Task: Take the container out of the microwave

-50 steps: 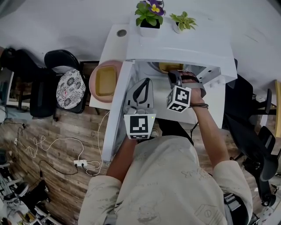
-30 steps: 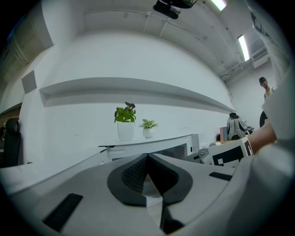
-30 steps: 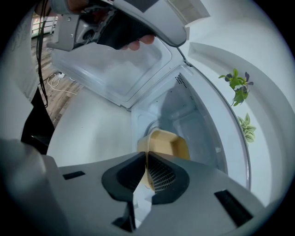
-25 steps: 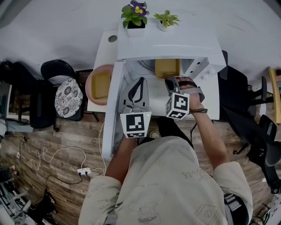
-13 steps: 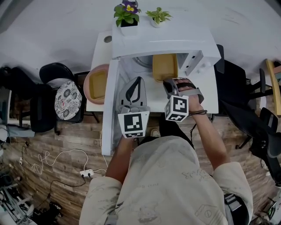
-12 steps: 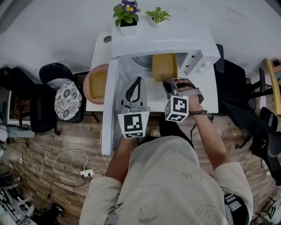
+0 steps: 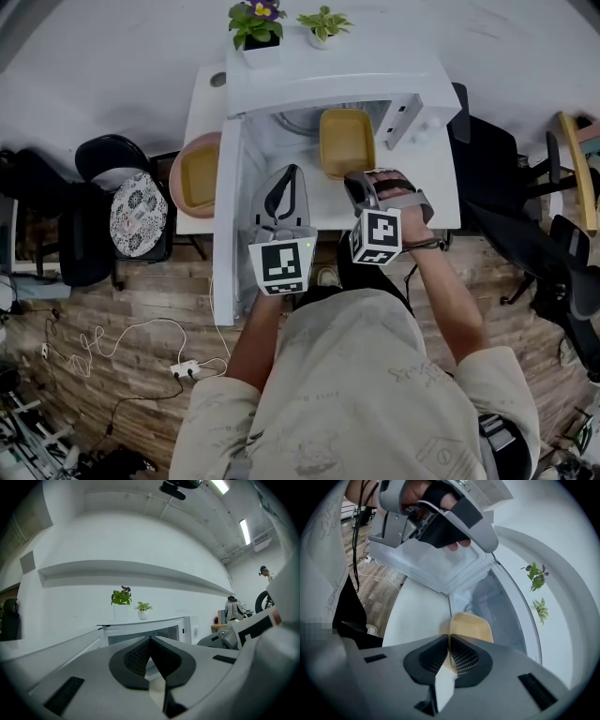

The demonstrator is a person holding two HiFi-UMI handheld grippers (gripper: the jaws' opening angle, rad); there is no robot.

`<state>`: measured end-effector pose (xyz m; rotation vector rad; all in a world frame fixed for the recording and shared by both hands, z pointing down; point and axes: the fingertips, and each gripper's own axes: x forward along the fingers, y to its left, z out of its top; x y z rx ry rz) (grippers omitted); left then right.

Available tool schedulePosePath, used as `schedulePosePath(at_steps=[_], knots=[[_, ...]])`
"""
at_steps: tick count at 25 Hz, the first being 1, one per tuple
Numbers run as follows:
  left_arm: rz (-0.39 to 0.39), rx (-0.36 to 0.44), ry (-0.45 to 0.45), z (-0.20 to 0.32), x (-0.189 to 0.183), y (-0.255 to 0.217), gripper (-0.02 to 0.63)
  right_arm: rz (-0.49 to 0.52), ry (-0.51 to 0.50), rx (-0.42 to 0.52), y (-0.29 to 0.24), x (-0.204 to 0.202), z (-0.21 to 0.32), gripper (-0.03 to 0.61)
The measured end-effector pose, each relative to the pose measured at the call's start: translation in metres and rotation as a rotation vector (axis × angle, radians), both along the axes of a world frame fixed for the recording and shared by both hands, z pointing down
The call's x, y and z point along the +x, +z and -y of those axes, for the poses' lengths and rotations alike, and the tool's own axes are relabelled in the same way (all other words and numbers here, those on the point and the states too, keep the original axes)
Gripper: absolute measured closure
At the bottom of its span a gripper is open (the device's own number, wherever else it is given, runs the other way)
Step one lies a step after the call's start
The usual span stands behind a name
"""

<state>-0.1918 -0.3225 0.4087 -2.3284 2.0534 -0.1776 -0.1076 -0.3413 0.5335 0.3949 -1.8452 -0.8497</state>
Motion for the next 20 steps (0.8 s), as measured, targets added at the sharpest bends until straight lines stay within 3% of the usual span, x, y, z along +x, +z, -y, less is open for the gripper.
schedulePosePath(at_steps=[13, 20], knots=[[-0.005, -0.022, -0.009, -0.004, 0.007, 0.012, 0.606, 0.004, -0.010, -0.017, -0.002, 0.014, -0.022, 0.543], [0.015, -0.031, -0.047, -0.008, 0.012, 0.011, 0.606, -0.001, -0.069, -0.030, -0.003, 0.017, -0.032, 0.541]])
